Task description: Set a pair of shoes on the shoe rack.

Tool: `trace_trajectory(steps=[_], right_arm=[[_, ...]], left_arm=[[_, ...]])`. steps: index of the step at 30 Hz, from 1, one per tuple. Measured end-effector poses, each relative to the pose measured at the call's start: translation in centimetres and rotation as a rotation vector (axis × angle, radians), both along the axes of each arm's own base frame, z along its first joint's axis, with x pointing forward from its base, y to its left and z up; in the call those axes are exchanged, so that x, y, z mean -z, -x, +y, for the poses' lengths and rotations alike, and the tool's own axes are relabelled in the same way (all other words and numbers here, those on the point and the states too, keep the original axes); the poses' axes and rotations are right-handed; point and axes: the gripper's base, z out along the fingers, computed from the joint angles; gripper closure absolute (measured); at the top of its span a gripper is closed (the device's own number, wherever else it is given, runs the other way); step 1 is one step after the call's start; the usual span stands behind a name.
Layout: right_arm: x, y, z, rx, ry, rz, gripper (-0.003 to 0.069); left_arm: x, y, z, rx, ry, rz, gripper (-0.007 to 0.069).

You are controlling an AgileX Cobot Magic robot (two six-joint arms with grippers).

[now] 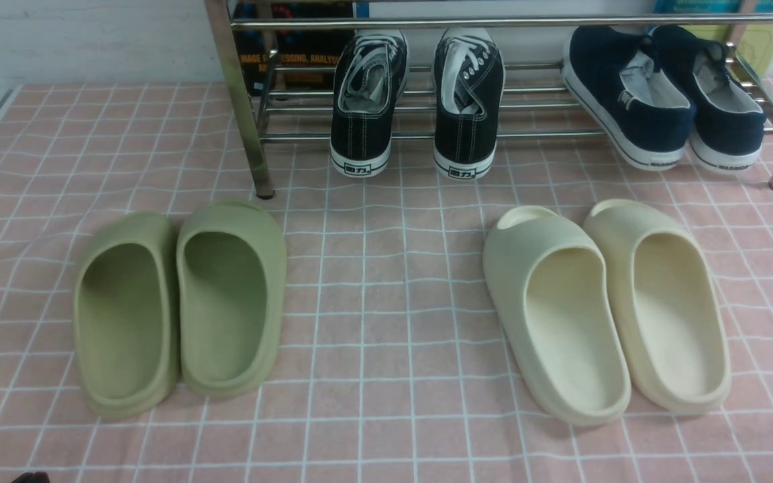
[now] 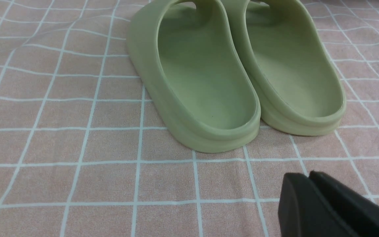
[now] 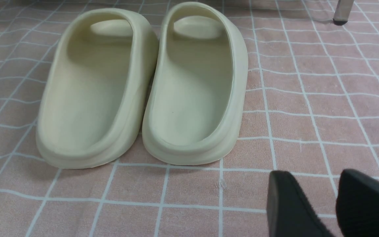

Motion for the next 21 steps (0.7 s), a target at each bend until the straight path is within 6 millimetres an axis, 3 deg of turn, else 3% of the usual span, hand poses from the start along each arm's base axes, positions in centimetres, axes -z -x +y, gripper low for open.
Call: trace_trajectory(steps=[21], right_arm=[[0.00,0.00,0.00,0.000,0.000,0.000,0.0419]], left_arm=[[0.01,0.00,0.00,0.000,0.000,0.001,0.0565]])
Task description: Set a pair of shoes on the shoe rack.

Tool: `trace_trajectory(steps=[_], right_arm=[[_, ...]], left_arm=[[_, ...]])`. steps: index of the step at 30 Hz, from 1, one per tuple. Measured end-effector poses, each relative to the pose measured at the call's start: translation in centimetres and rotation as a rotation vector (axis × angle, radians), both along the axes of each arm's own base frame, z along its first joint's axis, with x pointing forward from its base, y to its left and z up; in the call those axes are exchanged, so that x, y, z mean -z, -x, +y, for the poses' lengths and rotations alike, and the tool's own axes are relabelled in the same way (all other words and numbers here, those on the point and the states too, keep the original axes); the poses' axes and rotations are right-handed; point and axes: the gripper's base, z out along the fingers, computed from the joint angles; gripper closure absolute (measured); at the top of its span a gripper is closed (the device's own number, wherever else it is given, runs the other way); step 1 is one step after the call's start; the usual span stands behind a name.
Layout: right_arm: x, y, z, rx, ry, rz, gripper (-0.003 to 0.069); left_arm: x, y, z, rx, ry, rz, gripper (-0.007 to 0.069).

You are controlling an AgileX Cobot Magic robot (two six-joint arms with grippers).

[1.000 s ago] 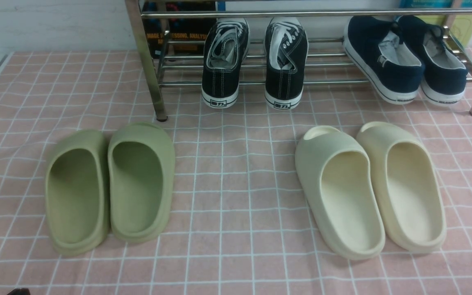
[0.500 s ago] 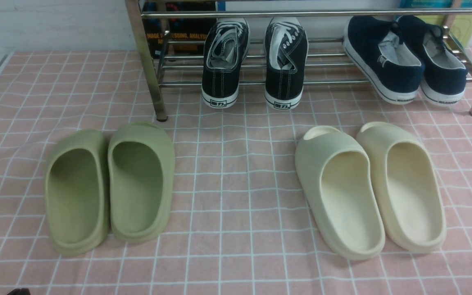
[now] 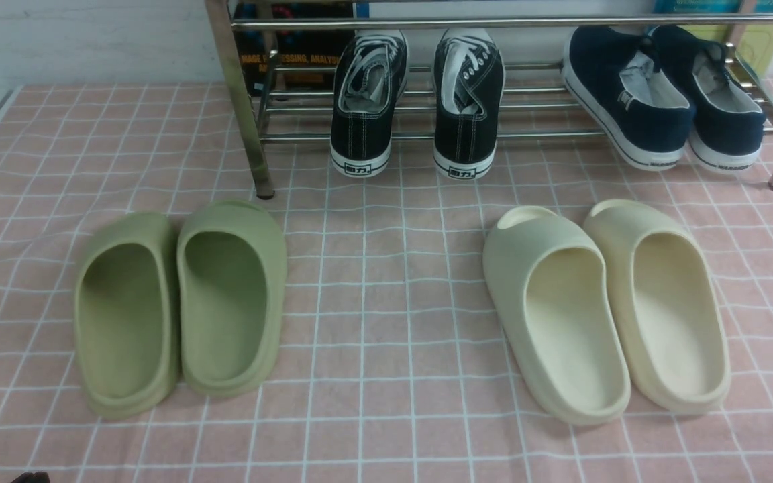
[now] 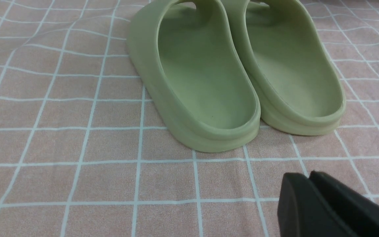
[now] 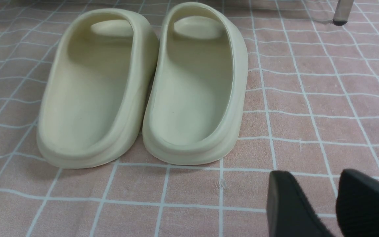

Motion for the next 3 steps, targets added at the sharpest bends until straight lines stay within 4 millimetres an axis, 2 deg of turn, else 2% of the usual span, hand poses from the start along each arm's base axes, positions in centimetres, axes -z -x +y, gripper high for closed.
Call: trace_trajectory(steps=[3], right_arm=[[0.00,0.00,0.00,0.000,0.000,0.000,0.0419]], left_arm=[[0.00,0.00,0.00,0.000,0.000,0.000,0.0565]])
